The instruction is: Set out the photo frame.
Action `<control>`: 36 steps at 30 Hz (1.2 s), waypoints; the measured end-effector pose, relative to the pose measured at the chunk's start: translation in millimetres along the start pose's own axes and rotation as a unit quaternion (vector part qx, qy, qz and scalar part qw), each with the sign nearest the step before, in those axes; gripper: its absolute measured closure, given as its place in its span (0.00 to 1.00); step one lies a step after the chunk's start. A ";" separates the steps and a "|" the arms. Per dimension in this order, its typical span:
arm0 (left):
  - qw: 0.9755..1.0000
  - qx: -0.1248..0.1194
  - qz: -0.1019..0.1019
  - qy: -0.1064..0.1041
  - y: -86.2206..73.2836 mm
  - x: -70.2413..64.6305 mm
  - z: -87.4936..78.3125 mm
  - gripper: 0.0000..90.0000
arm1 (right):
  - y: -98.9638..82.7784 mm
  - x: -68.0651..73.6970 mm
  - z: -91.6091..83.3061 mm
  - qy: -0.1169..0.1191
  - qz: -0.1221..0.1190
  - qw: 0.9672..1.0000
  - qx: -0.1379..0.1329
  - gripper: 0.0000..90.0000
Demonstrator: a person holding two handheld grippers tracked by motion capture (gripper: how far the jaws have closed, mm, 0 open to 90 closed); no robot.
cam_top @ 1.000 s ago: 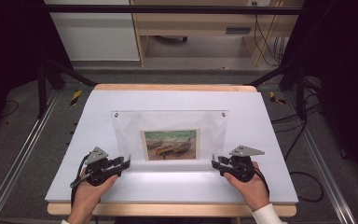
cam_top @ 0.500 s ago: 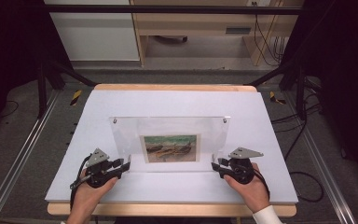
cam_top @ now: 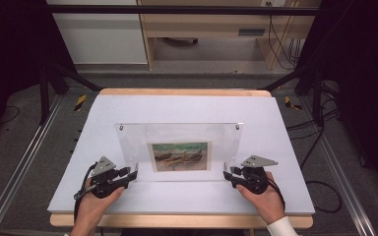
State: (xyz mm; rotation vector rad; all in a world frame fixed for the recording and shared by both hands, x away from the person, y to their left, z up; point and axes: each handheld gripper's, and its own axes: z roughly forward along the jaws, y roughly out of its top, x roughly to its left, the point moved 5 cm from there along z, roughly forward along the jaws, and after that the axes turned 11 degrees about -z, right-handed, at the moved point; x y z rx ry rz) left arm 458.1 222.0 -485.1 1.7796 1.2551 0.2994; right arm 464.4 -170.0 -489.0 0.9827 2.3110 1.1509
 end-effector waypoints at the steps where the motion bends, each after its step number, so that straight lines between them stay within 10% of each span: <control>1: 1.000 0.000 0.001 0.000 0.1 -0.1 0.0 0.70 | -0.1 0.0 0.0 -0.001 -0.002 1.000 0.001 0.70; 16: 1.000 -0.015 0.001 -0.003 3.1 -2.6 -3.7 0.62 | 1.4 3.3 -1.6 -0.009 -0.013 1.000 -0.005 0.58; 23: 0.999 -0.047 0.021 0.006 9.2 -3.8 -11.4 0.35 | 7.3 3.6 -12.8 -0.049 -0.041 0.998 -0.019 0.27; 36: 0.995 -0.097 0.028 0.008 21.1 -1.4 -28.5 0.09 | 13.2 -5.1 -34.3 -0.087 -0.047 0.993 -0.057 0.12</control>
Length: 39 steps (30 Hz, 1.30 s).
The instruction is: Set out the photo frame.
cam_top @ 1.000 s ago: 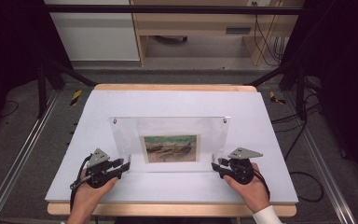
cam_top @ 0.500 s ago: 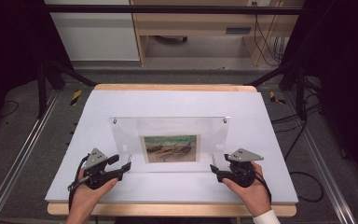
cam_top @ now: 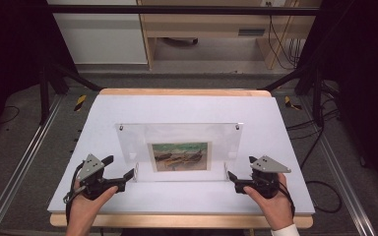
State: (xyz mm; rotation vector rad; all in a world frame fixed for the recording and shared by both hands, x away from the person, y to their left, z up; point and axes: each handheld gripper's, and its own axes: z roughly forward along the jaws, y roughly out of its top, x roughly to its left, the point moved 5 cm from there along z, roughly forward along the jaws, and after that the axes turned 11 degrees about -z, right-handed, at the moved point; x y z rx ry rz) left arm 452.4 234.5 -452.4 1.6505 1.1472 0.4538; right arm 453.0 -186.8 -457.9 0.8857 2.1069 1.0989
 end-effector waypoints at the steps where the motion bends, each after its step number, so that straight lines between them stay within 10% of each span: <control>1: 1.000 -0.009 -0.003 0.001 1.7 3.1 -3.1 0.09 | -0.6 -2.8 -1.4 -0.004 0.004 1.000 0.000 0.12; 22: 0.998 -0.039 -0.016 0.047 6.2 34.0 -17.5 0.08 | -15.0 -37.3 -18.7 -0.058 0.043 0.997 -0.004 0.12; 39: 0.990 -0.045 -0.013 0.130 6.6 75.7 -31.0 0.08 | -32.7 -67.1 -17.0 -0.107 0.061 0.992 0.019 0.14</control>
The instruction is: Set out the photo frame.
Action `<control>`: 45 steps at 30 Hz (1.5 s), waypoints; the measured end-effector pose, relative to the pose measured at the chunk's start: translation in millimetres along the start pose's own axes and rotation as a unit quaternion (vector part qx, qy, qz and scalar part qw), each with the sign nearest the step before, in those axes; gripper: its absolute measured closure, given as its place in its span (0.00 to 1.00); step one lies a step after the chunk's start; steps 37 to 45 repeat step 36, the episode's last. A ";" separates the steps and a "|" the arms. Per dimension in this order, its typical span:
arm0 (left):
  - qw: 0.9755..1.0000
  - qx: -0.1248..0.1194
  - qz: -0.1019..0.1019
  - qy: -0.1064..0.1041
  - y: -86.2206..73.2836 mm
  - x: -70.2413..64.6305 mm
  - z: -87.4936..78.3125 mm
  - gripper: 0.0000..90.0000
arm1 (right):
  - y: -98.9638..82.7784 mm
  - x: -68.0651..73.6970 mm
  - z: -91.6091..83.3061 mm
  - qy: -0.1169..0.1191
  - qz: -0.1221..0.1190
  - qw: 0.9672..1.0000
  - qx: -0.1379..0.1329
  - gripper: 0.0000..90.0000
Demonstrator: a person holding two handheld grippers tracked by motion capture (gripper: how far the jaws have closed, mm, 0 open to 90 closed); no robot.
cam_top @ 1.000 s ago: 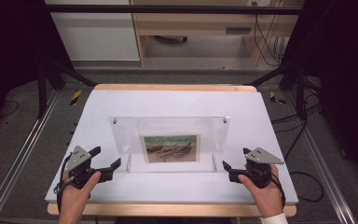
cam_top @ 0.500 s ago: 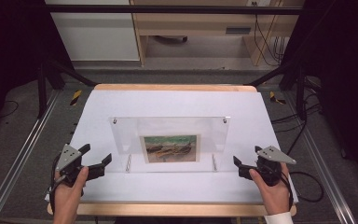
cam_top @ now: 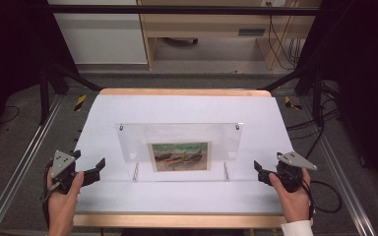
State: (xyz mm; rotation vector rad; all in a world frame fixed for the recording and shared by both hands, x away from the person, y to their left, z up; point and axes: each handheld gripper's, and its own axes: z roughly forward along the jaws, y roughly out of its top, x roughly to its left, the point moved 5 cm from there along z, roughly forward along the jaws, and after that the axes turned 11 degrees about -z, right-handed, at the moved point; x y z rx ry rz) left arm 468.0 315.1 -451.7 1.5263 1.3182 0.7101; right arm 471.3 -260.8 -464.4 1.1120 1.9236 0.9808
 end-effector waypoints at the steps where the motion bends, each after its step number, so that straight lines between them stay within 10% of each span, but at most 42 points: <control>1: 1.000 0.001 0.000 0.003 -0.3 1.7 0.1 0.08 | -0.8 -1.1 0.3 -0.001 0.005 1.000 0.002 0.14; 21: 0.998 0.048 0.025 0.037 -9.5 22.3 7.6 0.08 | -15.8 -20.9 7.6 -0.018 0.021 0.999 0.030 0.14; 30: 0.993 0.096 0.036 0.057 -18.4 23.7 12.7 0.09 | -26.4 -19.3 11.2 -0.005 0.026 0.997 0.073 0.13; 45: 0.992 0.108 0.028 0.058 -20.3 24.3 12.6 0.09 | -27.5 -16.2 10.5 -0.004 0.023 0.997 0.079 0.13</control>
